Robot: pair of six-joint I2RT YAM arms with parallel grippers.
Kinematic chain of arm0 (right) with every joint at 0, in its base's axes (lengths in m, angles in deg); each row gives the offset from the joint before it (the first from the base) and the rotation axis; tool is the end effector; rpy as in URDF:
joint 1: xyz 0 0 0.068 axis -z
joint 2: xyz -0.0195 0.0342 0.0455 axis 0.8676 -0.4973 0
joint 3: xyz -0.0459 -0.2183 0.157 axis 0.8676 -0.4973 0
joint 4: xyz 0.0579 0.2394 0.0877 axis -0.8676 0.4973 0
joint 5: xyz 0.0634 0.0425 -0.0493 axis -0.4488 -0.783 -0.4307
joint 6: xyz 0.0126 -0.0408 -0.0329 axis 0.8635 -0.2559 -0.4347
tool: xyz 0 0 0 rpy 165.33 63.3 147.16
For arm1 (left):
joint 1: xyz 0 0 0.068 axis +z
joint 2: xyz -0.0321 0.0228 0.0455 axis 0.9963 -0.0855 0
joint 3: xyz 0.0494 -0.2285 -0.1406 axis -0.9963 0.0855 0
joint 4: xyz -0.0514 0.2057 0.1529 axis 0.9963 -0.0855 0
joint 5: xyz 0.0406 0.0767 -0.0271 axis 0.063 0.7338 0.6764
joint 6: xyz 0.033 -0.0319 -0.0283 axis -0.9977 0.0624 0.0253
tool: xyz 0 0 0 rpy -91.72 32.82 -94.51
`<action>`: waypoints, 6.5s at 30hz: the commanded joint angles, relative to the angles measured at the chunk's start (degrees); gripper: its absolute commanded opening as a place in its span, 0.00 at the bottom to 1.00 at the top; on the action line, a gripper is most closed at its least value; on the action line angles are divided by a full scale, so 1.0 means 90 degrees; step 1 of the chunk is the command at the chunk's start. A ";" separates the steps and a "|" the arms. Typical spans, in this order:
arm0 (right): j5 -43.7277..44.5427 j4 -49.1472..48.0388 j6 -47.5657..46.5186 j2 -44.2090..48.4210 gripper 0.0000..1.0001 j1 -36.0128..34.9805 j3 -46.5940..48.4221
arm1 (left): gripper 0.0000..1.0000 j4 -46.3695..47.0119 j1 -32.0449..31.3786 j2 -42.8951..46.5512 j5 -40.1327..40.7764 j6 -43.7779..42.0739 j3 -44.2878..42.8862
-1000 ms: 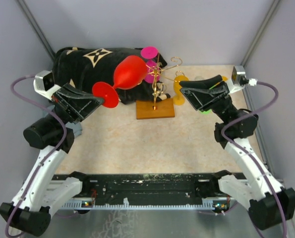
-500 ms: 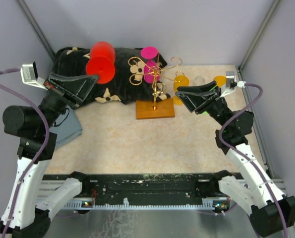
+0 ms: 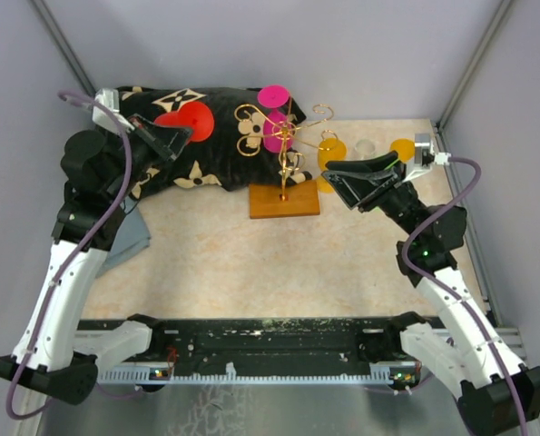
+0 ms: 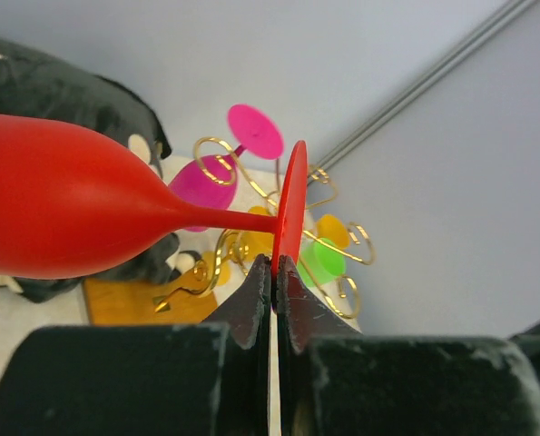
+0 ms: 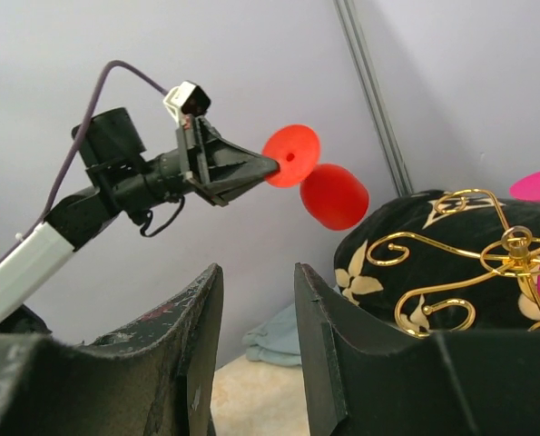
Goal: Place the wine glass upside down on the wine glass rack
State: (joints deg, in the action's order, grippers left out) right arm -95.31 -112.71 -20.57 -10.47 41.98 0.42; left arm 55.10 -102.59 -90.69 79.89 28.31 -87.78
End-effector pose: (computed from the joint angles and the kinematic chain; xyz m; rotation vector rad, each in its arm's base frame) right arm 0.1545 0.0720 0.4155 -0.3338 1.0718 1.3123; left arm 0.1883 -0.0645 0.4902 -0.1585 1.5452 -0.8819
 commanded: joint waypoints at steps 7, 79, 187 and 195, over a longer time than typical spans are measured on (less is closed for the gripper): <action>0.0081 0.0369 -0.0559 0.0361 0.38 0.0020 0.0008 | 0.00 -0.0079 0.0115 -0.1117 -0.0285 0.0094 -0.0510; 0.0179 0.0375 -0.0697 0.0196 0.37 0.0023 -0.0252 | 0.00 0.3325 0.0249 -0.3830 -0.2615 0.2767 -0.0865; 0.4686 0.7173 -0.2756 -0.2415 0.37 0.1054 0.3350 | 0.52 0.0747 0.0694 0.1087 -0.1680 -0.0298 0.2196; 0.4738 0.7319 -0.2957 -0.3461 0.38 0.1072 0.3520 | 0.52 0.0554 0.0694 0.1123 -0.1917 -0.0472 0.2238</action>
State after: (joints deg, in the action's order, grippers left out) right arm -54.86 -46.71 -45.34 -40.22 51.36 29.05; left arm 61.13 -96.56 -81.19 64.51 26.10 -67.46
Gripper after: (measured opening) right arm 0.377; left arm 0.516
